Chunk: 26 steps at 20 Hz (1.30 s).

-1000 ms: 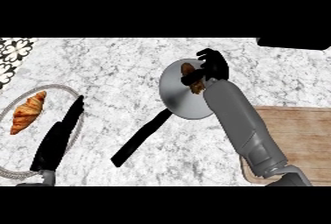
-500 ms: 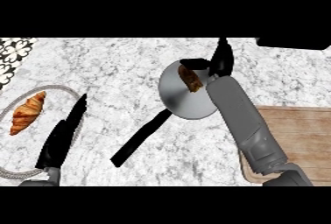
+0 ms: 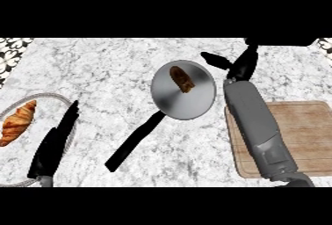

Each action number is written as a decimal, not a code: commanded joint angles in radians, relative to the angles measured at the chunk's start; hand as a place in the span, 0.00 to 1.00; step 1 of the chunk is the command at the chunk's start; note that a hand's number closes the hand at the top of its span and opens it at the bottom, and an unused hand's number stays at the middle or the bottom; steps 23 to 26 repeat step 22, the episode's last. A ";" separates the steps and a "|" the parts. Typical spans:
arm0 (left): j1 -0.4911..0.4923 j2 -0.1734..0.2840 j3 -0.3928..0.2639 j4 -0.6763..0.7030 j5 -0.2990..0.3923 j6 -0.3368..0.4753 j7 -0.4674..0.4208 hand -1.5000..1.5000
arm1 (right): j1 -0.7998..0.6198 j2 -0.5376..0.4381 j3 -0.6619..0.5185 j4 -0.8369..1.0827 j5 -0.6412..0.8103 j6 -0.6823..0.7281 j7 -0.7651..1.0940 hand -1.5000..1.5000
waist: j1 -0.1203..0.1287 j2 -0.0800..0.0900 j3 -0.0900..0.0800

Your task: Pick the sweet potato from the cutting board and place it in the pan

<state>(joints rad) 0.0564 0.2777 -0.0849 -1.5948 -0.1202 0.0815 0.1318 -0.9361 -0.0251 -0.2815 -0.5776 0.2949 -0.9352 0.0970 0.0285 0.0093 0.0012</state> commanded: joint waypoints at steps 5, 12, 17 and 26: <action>0.007 0.009 0.045 -0.006 0.027 -0.032 0.020 0.50 | 0.313 -0.048 0.042 -0.299 -0.035 0.084 -0.097 0.00 | -0.042 -0.015 -0.001; 0.109 -0.031 0.017 -0.055 -0.025 0.021 -0.006 0.50 | 0.663 -0.136 0.139 -0.747 0.000 0.206 0.079 0.00 | -0.057 -0.022 -0.003; 0.065 0.023 0.072 -0.106 0.025 -0.050 0.059 0.50 | 0.896 -0.196 0.112 -1.008 -0.071 0.313 0.078 0.00 | -0.044 -0.015 -0.002; 0.080 -0.035 0.038 -0.067 -0.030 -0.024 0.007 0.50 | 1.013 -0.289 0.012 -1.116 -0.187 0.463 0.103 0.00 | -0.035 -0.012 -0.001</action>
